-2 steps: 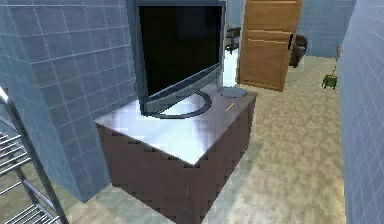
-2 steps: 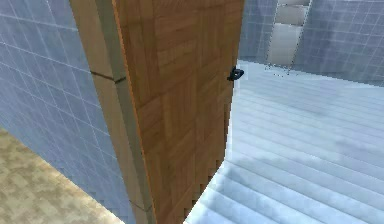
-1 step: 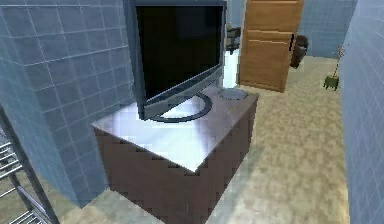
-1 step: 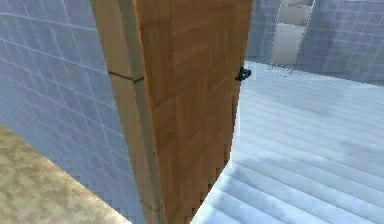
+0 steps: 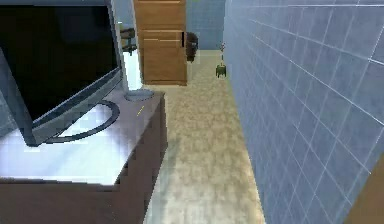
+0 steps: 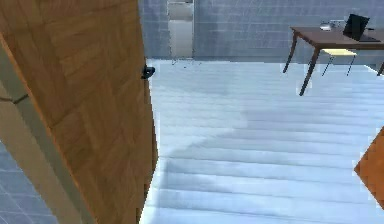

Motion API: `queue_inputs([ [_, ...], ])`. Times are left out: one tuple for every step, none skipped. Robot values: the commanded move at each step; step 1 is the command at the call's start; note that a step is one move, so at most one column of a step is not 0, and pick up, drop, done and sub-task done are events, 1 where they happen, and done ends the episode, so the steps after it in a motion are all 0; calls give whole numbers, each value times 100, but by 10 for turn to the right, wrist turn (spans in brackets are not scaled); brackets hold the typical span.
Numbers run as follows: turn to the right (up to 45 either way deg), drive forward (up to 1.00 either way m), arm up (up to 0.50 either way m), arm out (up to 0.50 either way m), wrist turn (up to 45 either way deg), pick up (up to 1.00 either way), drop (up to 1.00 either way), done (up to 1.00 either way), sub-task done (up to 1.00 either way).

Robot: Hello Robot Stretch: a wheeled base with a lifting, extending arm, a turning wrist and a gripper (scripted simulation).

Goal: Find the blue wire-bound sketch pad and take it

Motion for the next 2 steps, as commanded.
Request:
queue_inputs([
  [0,100,0,0,0,0,0,0,0],
  [0,100,0,0,0,0,0,0,0],
])
